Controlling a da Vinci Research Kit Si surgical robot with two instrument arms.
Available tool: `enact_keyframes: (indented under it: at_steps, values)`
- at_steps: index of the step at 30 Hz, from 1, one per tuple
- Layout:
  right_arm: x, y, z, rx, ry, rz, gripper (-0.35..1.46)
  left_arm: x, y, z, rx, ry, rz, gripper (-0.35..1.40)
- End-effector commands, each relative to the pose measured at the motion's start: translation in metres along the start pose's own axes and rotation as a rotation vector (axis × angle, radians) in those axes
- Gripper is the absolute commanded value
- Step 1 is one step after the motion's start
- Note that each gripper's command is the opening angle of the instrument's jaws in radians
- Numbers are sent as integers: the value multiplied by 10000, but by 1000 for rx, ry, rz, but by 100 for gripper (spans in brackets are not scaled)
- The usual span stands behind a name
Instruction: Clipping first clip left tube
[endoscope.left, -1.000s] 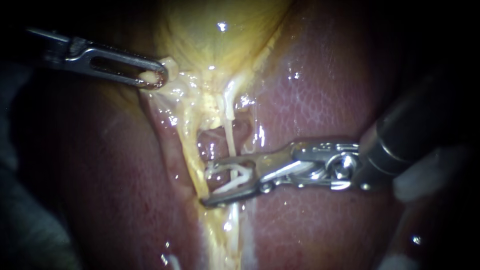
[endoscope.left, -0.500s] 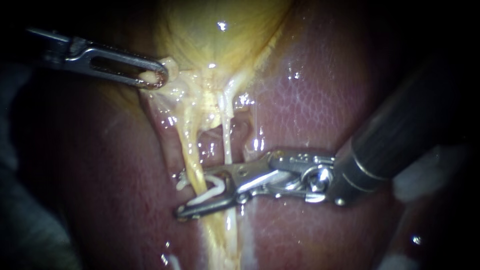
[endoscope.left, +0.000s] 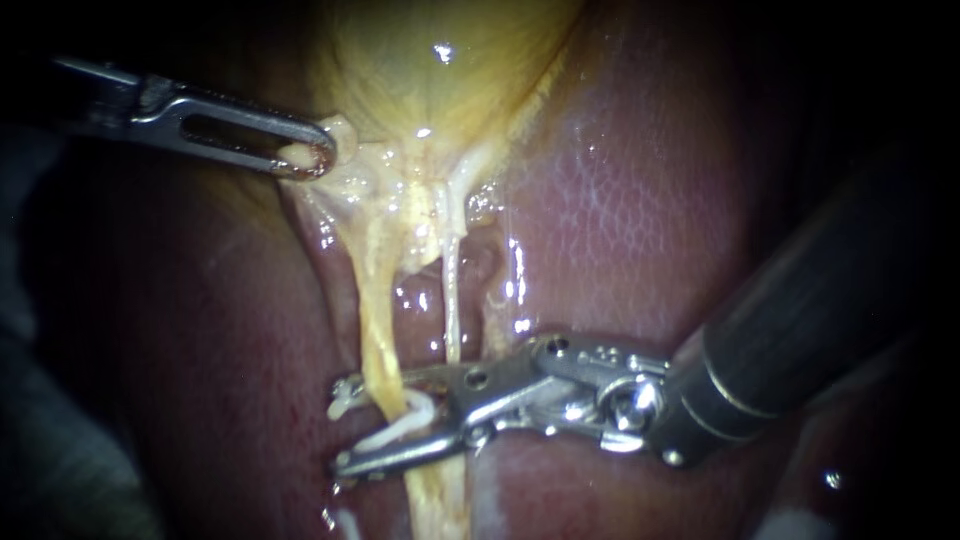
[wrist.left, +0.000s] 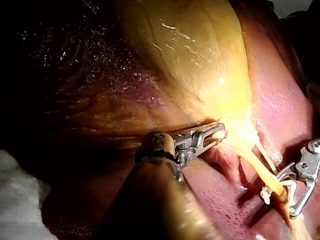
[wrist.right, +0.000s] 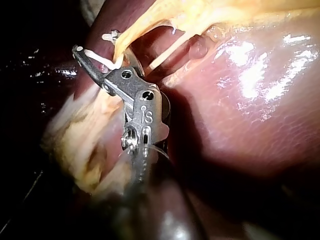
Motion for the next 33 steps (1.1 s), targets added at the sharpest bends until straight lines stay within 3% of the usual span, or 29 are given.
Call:
enact_keyframes:
  at_steps: [1,8,15,33]
  values:
    - [2,-2,0,10,-3,0,47,0,0,0,0,0,0,-35]
    - [15,-8,-4,43,-3,4,42,0,0,0,-1,-1,1,-35]
    - [15,-7,-7,45,-3,4,33,0,0,0,-1,-1,1,-35]
    - [12,-8,-16,49,-6,21,-23,0,0,0,-1,-1,1,-35]
